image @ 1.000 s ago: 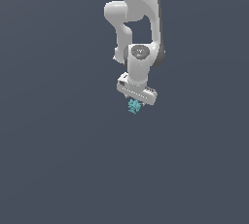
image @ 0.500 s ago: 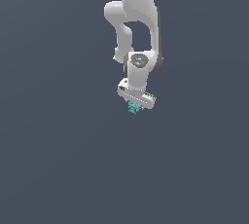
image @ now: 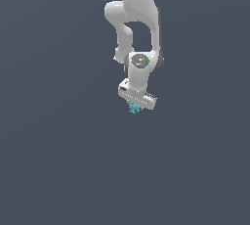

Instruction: Pick up the object and move it to a goal position.

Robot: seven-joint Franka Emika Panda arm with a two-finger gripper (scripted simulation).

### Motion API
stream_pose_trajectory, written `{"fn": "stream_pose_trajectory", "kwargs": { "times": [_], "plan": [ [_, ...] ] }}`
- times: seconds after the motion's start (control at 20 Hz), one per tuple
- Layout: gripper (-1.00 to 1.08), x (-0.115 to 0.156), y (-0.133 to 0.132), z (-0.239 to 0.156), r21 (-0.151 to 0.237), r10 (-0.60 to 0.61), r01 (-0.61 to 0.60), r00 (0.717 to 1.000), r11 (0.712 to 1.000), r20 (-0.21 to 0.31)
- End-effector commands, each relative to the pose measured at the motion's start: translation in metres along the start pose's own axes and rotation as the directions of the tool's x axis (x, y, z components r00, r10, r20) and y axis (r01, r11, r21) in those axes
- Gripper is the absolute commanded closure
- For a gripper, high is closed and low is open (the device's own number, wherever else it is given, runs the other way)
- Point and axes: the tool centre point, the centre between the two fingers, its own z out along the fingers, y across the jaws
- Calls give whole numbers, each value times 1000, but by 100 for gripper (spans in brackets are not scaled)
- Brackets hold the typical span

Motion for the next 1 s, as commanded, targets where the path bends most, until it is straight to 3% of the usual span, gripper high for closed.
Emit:
{"fn": "stream_pose_trajectory", "kwargs": {
  "times": [0.0, 0.45, 0.95],
  "plan": [
    [108, 0, 1, 1, -1, 1, -1, 1000, 1000, 1],
    [108, 8, -9, -11, 0, 0, 0, 1000, 1000, 0],
    [108, 42, -44, -52, -1, 1, -1, 1000, 1000, 0]
  ]
}}
